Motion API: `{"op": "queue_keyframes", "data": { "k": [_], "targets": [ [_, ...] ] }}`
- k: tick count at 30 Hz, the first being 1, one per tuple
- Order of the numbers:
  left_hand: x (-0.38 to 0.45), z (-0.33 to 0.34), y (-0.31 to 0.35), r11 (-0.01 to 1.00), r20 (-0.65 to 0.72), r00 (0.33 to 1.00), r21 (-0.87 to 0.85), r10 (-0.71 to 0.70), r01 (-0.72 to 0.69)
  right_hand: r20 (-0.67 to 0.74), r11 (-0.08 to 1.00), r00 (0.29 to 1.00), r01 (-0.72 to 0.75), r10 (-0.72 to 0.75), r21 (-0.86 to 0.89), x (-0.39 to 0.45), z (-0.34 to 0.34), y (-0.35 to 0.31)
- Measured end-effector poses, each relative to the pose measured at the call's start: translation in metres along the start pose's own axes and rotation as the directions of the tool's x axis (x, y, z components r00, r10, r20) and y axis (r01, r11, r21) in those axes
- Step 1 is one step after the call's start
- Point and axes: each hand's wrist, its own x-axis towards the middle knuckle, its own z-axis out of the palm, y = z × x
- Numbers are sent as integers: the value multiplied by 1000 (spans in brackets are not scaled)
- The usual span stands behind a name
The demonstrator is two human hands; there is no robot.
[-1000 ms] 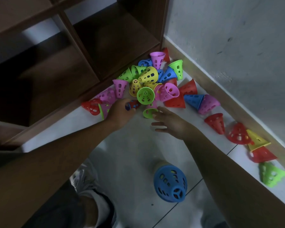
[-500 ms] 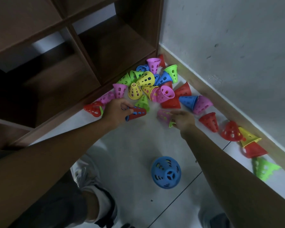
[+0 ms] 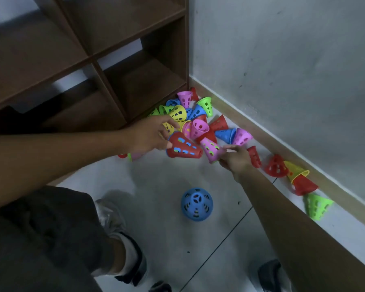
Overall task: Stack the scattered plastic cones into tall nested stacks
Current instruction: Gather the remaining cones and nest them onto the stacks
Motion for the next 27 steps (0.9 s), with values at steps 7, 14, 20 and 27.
{"op": "queue_keyframes", "data": {
  "k": [7,14,20,27],
  "targets": [
    [-23,-9,61,999,147,989,36,10,-15,39,996,998,53,-56,67,-20,-17,-23],
    [-39,0,69,990,396,918,-108,-38,88,147,984,982,99,-121,149,-34,-31,-43],
    [-31,24,47,981,549,831,-95,-88,167,245,985,959,109,-139,133,-46,-37,-54],
    [-29,38,24,972,573,802,-37,-168,230,451,971,872,97,-189,218,-66,-39,-69]
  ]
}}
